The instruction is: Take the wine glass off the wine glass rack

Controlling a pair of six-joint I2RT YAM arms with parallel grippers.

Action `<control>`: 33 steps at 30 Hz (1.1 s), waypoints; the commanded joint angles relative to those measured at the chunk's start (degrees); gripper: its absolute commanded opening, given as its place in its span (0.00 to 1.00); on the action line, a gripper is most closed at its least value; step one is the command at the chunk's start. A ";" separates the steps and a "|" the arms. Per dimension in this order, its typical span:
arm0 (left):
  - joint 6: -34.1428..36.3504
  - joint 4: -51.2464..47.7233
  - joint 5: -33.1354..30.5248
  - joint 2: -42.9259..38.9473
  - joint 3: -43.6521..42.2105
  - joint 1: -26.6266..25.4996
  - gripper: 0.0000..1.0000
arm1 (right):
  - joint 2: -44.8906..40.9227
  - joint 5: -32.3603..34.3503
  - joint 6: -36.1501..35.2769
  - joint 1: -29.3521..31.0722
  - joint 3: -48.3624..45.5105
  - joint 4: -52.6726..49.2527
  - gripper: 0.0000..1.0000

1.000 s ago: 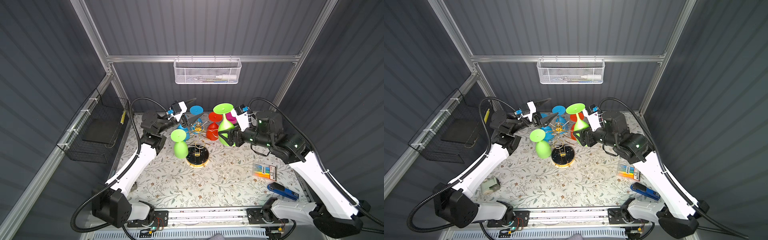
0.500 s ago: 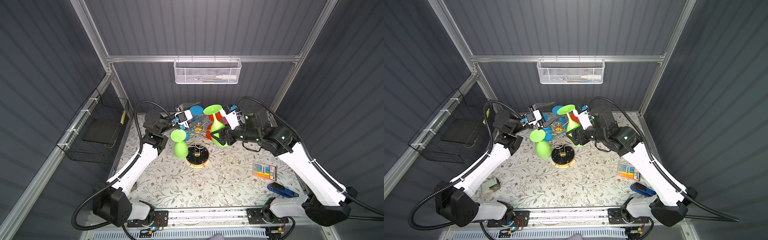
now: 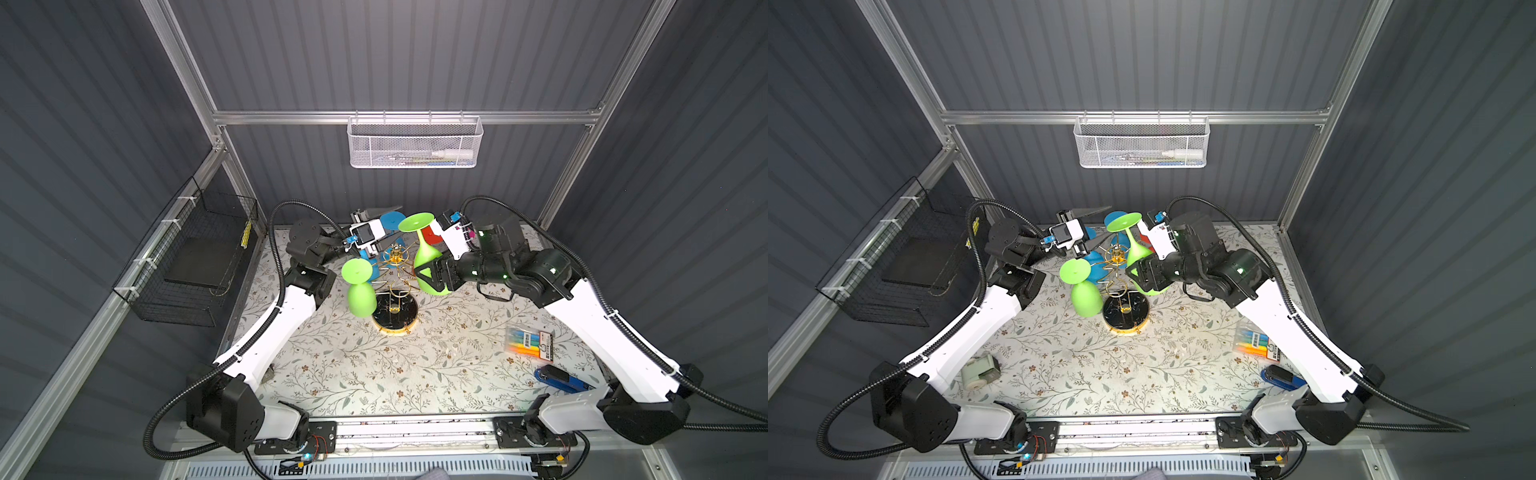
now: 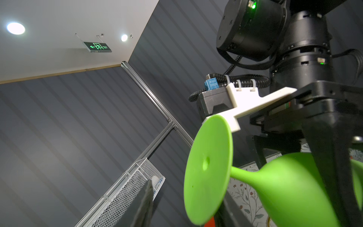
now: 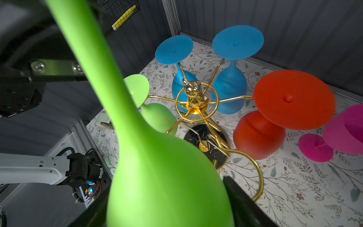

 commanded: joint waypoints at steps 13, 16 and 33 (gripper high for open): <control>2.69 -2.96 1.84 -0.07 1.92 -0.45 0.23 | 1.92 -1.63 0.77 0.55 2.58 -0.87 0.65; 2.98 -3.02 1.13 -0.33 1.60 -0.44 0.18 | 2.09 -1.65 0.90 0.54 2.50 -0.64 0.66; -9.86 -2.63 -8.27 -2.79 0.02 -0.43 0.00 | -6.48 -1.01 4.54 -0.78 -7.13 12.64 0.91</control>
